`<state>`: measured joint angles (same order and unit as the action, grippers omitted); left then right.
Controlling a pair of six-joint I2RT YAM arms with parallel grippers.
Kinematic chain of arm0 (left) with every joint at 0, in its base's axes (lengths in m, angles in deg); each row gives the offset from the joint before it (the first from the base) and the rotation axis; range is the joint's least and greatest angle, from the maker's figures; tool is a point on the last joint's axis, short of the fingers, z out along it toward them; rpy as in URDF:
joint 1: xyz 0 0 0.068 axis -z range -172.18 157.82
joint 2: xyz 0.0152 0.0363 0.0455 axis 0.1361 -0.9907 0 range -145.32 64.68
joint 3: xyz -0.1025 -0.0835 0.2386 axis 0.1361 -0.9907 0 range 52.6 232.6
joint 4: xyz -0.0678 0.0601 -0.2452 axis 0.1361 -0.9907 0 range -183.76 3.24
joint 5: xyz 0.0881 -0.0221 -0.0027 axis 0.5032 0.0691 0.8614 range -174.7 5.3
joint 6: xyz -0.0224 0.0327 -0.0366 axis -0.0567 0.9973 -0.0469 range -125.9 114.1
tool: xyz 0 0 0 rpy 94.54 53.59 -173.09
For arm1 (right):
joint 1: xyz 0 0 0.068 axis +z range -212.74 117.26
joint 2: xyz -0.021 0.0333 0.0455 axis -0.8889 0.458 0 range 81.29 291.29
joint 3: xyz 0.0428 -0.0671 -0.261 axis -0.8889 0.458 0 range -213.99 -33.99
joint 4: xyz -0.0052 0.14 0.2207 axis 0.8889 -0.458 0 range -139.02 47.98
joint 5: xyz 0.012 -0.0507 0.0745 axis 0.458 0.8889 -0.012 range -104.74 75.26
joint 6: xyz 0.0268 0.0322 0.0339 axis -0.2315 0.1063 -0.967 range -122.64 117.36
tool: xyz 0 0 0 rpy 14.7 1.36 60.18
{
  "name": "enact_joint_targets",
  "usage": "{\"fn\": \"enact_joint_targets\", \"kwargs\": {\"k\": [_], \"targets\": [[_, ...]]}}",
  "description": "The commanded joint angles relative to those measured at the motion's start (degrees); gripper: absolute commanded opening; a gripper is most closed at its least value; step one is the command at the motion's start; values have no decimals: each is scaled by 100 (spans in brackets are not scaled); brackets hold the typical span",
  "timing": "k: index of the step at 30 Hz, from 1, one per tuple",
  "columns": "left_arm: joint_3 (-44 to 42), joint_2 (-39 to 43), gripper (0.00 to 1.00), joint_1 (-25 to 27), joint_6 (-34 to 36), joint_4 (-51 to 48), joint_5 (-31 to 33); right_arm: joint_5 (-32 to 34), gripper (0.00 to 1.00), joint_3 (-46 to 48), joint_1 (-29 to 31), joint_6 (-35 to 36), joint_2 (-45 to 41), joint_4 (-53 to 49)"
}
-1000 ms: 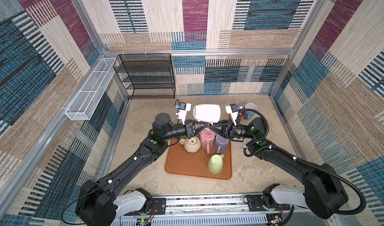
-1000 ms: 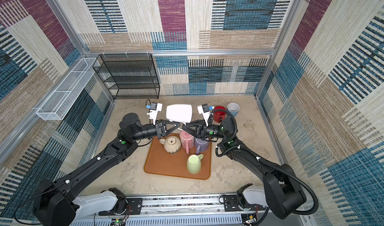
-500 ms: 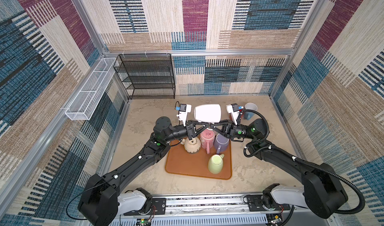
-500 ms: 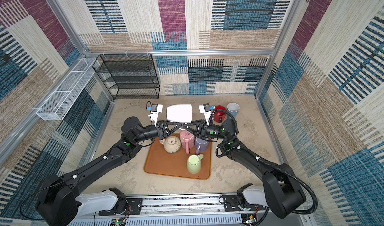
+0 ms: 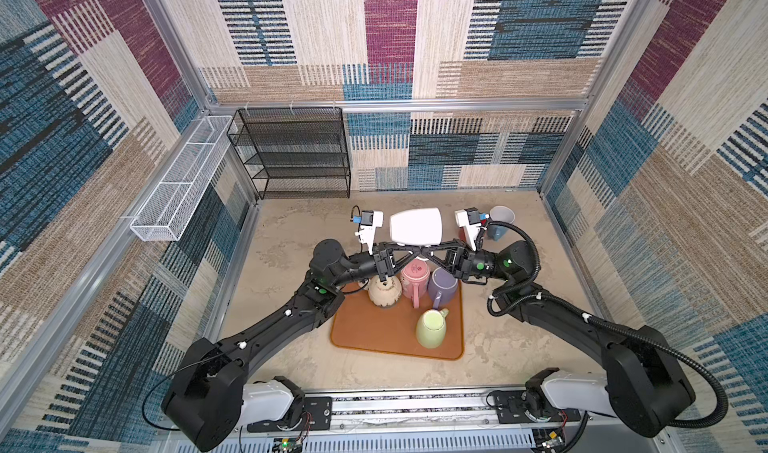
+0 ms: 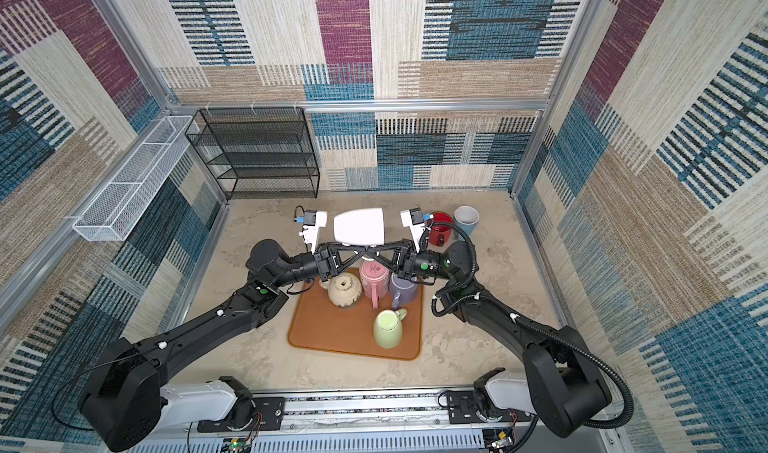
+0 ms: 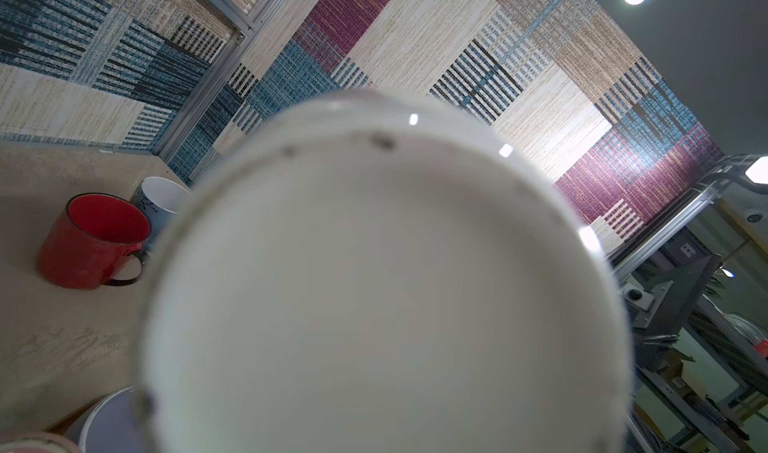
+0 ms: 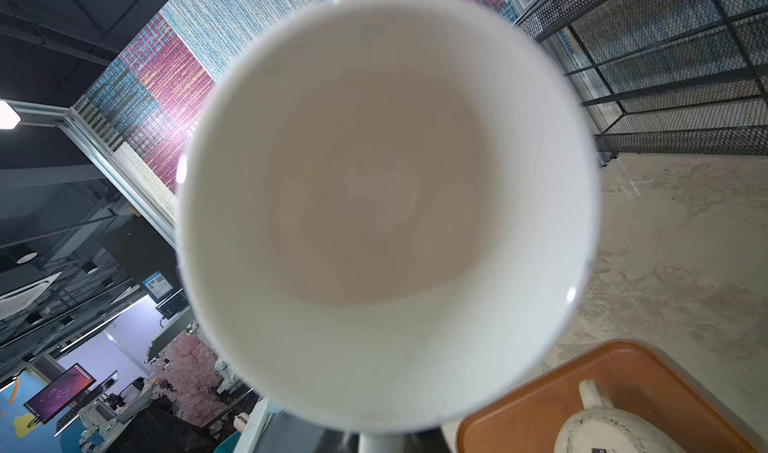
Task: Turn the mug right side up
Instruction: 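Open the left gripper and withdraw while the right gripper turns the white mug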
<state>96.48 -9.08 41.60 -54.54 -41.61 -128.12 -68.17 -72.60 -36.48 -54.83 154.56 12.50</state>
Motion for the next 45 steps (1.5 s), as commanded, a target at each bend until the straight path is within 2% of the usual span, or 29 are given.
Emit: {"fn": "enact_joint_targets", "kwargs": {"k": [1, 9, 16, 22, 29, 35, 40, 45], "targets": [[-57, -9, 9, 41, 218, -379, -119, 181, 0, -22, 28, -126, -111, 528], [-22, 402, 43, 32, 766, -1360, 168, 440, 0, 32, 27, 243, -397, -118], [-74, 841, 63, 22, 1099, -2026, 621, 718, 0, 45, -101, 579, -685, -777], [163, 1310, 76, 23, 1583, -3280, 1174, 970, 0, -103, -257, 1207, -1032, -1848], [659, 1785, 85, -47, 2142, -4933, 2009, 1429, 0, -575, -332, 2044, -1224, -3470], [1451, 1922, 88, -90, 2858, -6621, 2632, 2172, 0, -1313, -332, 2850, -977, -5282], [2049, 1899, 88, -96, 3456, -7825, 3110, 2747, 0, -1810, -331, 3401, -751, -6399], [2166, 1894, 89, -91, 3976, -8432, 3111, 2978, 0, -2036, -331, 3630, -502, -6958]]}}
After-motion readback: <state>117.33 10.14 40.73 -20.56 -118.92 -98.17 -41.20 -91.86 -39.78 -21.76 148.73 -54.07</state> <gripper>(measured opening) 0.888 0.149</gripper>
